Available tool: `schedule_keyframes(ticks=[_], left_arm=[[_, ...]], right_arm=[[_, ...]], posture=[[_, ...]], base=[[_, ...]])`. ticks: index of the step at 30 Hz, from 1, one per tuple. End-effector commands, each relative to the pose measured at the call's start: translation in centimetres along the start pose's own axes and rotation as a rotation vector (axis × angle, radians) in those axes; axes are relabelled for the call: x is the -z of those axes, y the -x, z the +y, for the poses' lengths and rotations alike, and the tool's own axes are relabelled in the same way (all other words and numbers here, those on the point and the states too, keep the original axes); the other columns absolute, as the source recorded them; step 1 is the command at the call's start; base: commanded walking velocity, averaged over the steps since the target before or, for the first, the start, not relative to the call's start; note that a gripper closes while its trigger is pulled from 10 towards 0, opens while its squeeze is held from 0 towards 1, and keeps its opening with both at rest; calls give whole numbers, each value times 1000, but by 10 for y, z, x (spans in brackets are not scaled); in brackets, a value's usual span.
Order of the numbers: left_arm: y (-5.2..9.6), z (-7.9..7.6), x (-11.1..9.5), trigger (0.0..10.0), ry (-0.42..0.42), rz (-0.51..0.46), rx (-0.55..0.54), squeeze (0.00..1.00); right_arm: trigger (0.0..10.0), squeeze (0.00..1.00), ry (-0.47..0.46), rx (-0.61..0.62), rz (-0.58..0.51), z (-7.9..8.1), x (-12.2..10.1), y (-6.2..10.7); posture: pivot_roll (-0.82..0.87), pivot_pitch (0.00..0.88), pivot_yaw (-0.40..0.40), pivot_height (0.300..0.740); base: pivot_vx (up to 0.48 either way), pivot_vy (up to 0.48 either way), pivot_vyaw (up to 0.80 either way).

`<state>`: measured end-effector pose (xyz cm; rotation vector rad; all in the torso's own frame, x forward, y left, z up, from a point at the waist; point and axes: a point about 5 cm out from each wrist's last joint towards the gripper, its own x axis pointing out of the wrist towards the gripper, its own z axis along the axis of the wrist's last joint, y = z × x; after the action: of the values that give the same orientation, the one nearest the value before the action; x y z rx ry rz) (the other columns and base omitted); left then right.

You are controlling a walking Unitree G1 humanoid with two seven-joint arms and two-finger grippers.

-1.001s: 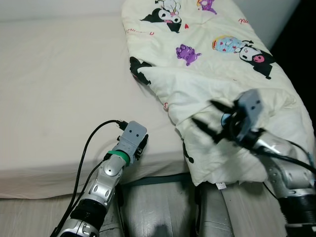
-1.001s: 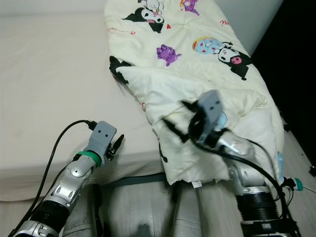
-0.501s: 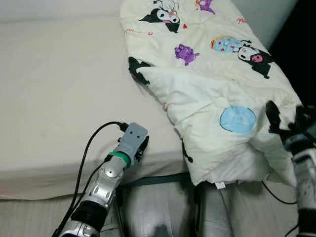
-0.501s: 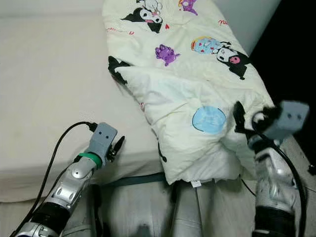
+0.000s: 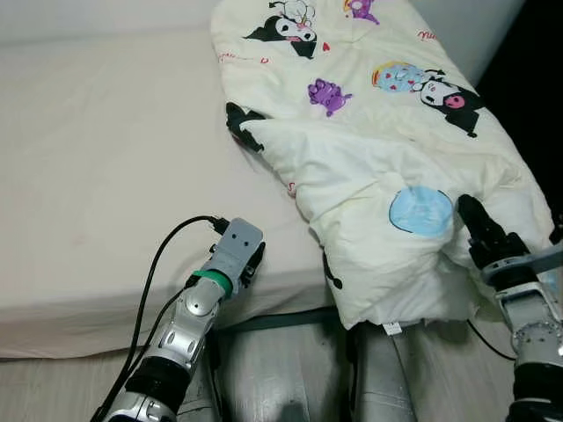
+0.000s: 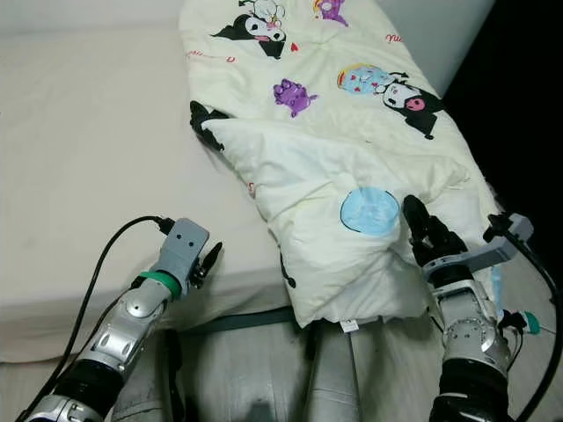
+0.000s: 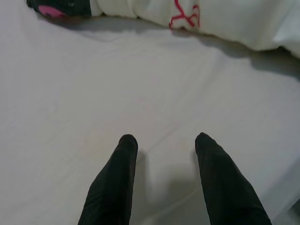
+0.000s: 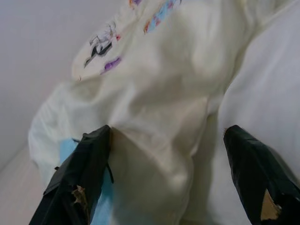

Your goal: Clean up the room

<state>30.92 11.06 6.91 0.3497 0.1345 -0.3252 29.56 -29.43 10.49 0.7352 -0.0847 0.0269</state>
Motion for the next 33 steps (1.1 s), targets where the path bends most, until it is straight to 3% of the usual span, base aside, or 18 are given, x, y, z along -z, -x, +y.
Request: schedule_keyframes(ticks=[1,4,5,13,14,15,17,19,20,21,22,24,25,26,27,29,30,33], left_arm=[[4,-1,8,10000,-2,33,4,0],[5,-2,9,10000,-2,35,4,0],[6,-4,9,10000,-2,36,7,0],[4,-4,6,10000,-1,31,5,0],[4,-3,6,10000,-2,30,3,0],[4,-3,6,10000,-2,30,3,0],[4,-2,6,10000,-4,31,1,0],[4,-2,6,10000,-4,31,1,0],[5,-2,7,10000,-3,31,1,0],[5,-2,7,10000,-3,31,1,0],[4,-3,6,10000,-3,31,4,0],[4,-3,6,10000,-3,31,4,0],[4,-4,6,10000,-2,29,8,0],[4,-4,6,10000,-2,29,8,0],[3,-5,5,10000,-3,27,14,0],[3,-5,5,10000,-3,27,14,0],[2,-5,4,10000,-5,25,17,0],[2,-5,4,10000,-5,25,17,0]], right_arm=[[10000,0,0,18,18,-7,3,4],[10000,0,-10,-12,27,-5,4,1],[10000,0,-53,-69,55,-1,5,-5],[10000,0,-14,-187,115,16,8,-19],[10000,0,27,-286,158,31,12,-25],[10000,0,27,-286,158,31,12,-25],[10000,0,109,-582,348,78,38,-25],[10000,0,109,-582,348,78,38,-25],[10000,0,141,-720,465,98,55,-15],[10000,0,141,-720,465,98,55,-15],[10000,0,166,-846,581,113,72,-1],[10000,0,166,-846,581,113,72,-1],[10000,0,184,-971,699,128,84,18],[10000,0,184,-971,699,128,84,18],[10000,0,182,-1087,814,140,91,40],[10000,0,182,-1087,814,140,91,40],[10000,0,154,-1172,910,149,93,60],[10000,0,154,-1172,910,149,93,60]], posture=[[7,84,75,535],[9,84,77,535],[15,85,79,535],[19,84,82,535],[19,83,82,535],[19,83,82,535],[16,84,79,535],[16,84,79,535],[13,86,78,535],[13,86,78,535],[7,87,77,535],[7,87,77,535],[1,89,76,535],[1,89,76,535],[-6,89,75,535],[-6,89,75,535],[-12,88,71,535],[-12,88,71,535]], base=[[0,0,0],[0,0,0],[0,0,0],[0,0,0],[0,0,0],[0,0,0],[0,0,0],[0,0,0],[0,0,0],[0,0,0],[0,0,0],[0,0,0],[0,0,0],[0,0,0],[0,0,0],[0,0,0],[0,0,0],[0,0,0]])
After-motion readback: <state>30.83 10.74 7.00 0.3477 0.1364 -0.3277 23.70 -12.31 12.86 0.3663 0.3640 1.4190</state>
